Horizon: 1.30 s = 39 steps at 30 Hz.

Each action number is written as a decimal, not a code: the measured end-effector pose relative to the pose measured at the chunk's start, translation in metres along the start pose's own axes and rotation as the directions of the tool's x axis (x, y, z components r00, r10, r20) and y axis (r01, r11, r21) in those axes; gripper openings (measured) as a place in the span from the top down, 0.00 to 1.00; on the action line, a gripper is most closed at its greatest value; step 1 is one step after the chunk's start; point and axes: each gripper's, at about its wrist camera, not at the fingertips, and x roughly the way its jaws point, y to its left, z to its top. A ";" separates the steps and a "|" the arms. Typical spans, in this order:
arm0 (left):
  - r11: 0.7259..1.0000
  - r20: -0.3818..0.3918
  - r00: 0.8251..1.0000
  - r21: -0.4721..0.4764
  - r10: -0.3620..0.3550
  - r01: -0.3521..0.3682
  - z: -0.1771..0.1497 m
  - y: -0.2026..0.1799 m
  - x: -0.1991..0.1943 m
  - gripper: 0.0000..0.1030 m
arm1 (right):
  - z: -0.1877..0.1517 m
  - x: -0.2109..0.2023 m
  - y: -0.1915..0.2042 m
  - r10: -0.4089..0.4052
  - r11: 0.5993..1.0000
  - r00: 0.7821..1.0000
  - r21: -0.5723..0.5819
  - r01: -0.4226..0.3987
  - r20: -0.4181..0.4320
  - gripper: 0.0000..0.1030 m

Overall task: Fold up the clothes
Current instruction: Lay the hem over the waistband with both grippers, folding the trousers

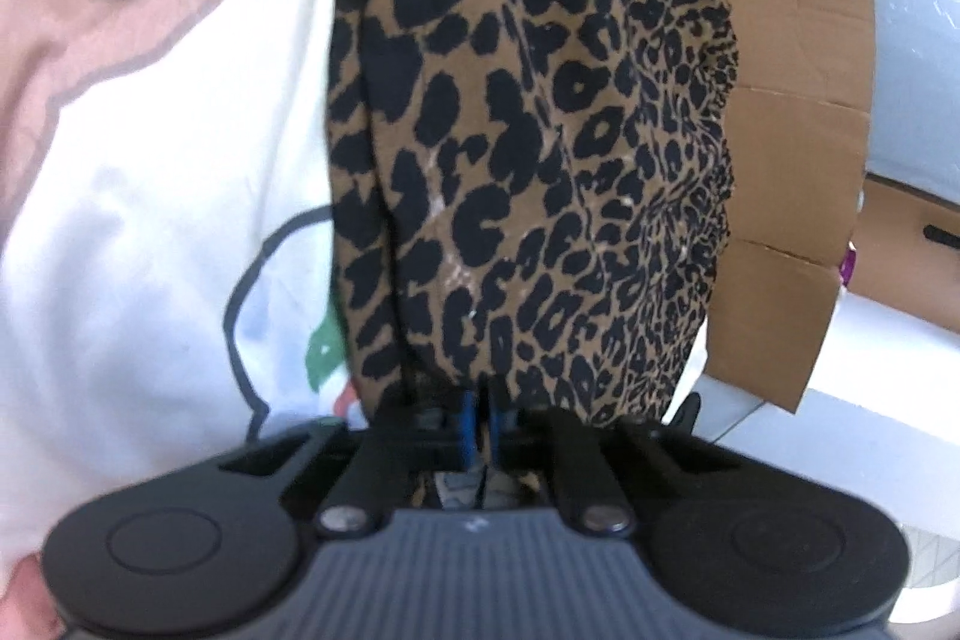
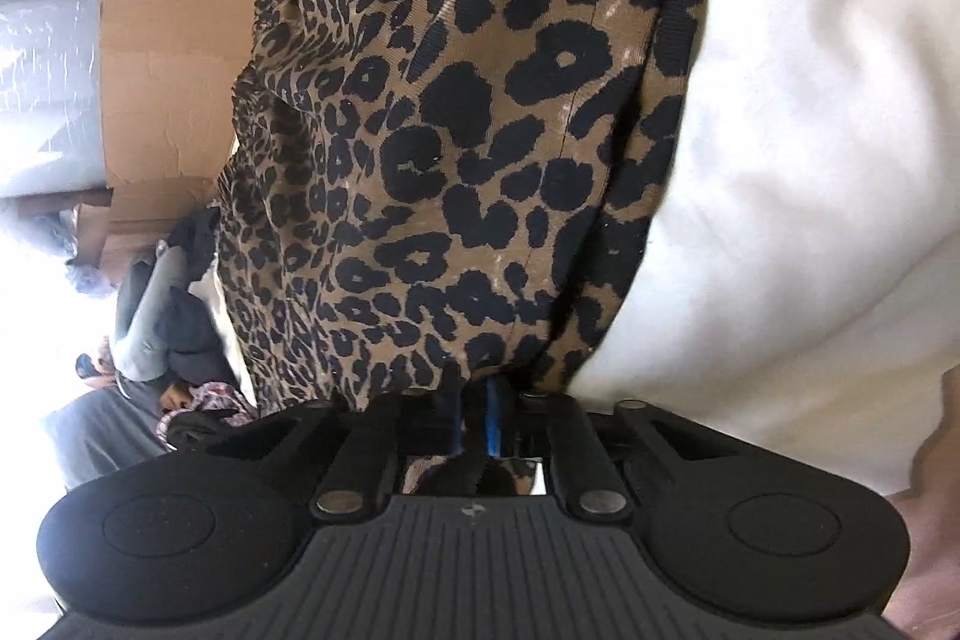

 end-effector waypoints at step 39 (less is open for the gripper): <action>0.864 0.084 0.963 0.426 0.256 -0.267 0.006 -0.064 -0.034 0.89 | 0.020 -0.094 0.017 -0.196 0.935 0.967 -0.266 0.234 0.164 0.78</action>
